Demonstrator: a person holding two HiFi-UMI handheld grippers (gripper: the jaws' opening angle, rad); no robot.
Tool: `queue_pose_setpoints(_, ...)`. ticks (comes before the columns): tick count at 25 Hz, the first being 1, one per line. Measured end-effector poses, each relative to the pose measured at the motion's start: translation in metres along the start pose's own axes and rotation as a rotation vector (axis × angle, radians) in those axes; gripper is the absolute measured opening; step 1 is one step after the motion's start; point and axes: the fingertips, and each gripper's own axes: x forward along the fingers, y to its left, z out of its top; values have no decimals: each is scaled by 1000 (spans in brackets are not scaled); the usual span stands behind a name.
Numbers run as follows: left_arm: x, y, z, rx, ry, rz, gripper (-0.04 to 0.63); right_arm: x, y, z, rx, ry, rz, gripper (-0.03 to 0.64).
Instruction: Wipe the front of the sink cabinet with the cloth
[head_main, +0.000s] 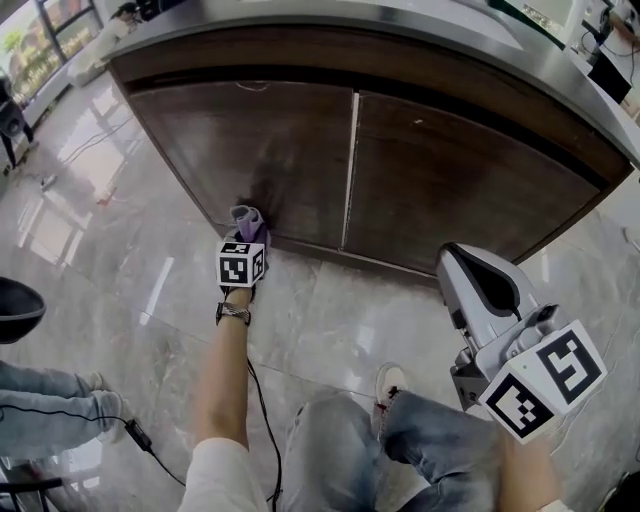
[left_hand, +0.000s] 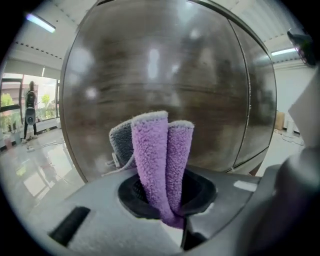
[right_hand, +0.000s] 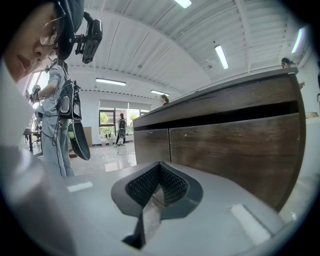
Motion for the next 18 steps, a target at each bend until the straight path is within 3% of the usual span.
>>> queue_pose_setpoints(4, -15, -34, 33, 15, -18, -73, 57, -7, 5, 8, 30, -33, 0, 6)
queue_pose_setpoints(9, -49, -73, 98, 68, -125, -142, 55, -9, 25, 27, 41, -99, 32, 6)
queue_pose_setpoints(13, -84, -99, 150, 125, -195, -192, 54, 1, 31, 21, 56, -75, 33, 6)
queue_pose_setpoints(18, -140, -131, 188, 208, -273, -223, 54, 19, 16, 8, -29, 5, -28, 6)
